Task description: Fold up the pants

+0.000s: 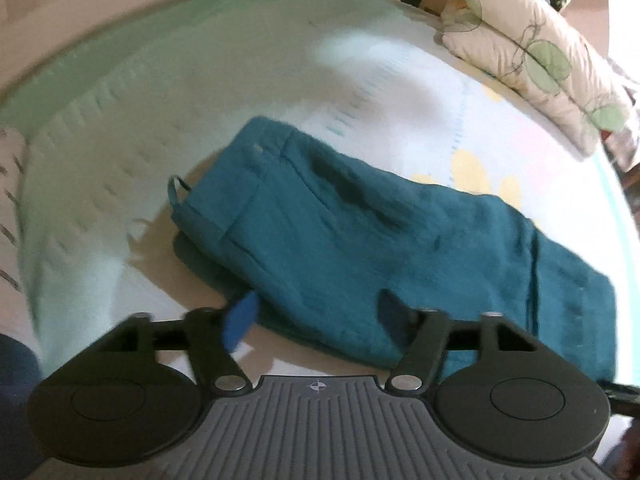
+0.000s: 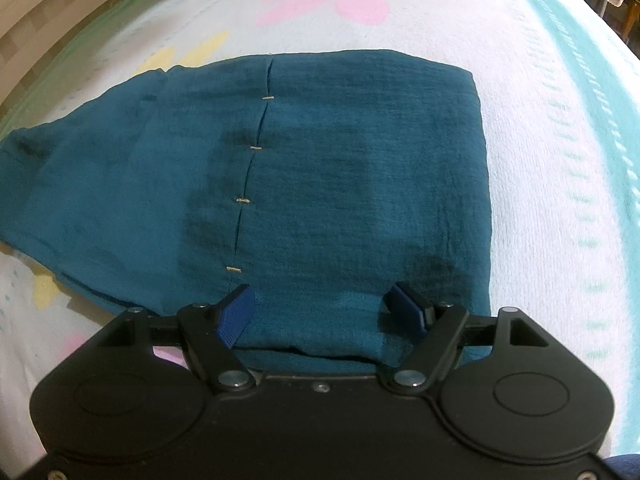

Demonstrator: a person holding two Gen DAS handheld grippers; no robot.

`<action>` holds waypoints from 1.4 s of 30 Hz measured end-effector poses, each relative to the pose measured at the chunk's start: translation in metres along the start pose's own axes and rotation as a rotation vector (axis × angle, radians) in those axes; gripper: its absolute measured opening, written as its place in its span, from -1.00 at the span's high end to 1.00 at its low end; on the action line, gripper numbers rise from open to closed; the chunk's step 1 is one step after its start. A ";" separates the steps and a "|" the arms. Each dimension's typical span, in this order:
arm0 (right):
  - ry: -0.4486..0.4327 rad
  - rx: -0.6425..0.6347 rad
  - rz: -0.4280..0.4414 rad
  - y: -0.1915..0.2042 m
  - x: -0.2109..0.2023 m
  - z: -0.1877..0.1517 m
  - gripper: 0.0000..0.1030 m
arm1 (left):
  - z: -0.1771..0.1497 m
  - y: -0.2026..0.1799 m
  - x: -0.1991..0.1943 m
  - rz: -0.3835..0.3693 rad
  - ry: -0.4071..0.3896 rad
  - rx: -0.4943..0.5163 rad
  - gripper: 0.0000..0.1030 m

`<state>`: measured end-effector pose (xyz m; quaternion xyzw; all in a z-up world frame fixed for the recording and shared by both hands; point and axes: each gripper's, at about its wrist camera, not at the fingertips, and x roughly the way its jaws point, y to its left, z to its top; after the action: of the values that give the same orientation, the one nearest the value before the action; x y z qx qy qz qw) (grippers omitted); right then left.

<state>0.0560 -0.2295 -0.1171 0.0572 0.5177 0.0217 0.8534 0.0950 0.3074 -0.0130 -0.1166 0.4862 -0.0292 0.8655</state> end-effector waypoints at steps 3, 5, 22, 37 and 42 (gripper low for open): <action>0.000 -0.001 0.000 0.000 0.000 0.000 -0.50 | -0.001 0.008 0.006 0.030 0.007 -0.016 -0.38; 0.000 -0.001 0.000 0.000 0.000 0.000 -0.50 | -0.001 0.012 0.011 0.046 0.007 -0.028 -0.38; 0.000 -0.004 -0.003 0.001 0.000 0.000 -0.52 | 0.011 0.007 0.056 0.053 0.019 0.009 -0.72; 0.011 -0.025 -0.042 0.011 0.000 0.003 -0.52 | -0.007 -0.017 0.061 0.157 -0.015 0.082 -0.86; 0.026 -0.025 -0.085 0.018 -0.004 0.007 -0.35 | -0.004 -0.001 0.049 0.153 -0.069 -0.008 0.30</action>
<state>0.0603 -0.2127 -0.1082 0.0241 0.5305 -0.0071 0.8473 0.1174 0.2980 -0.0559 -0.0835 0.4639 0.0431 0.8809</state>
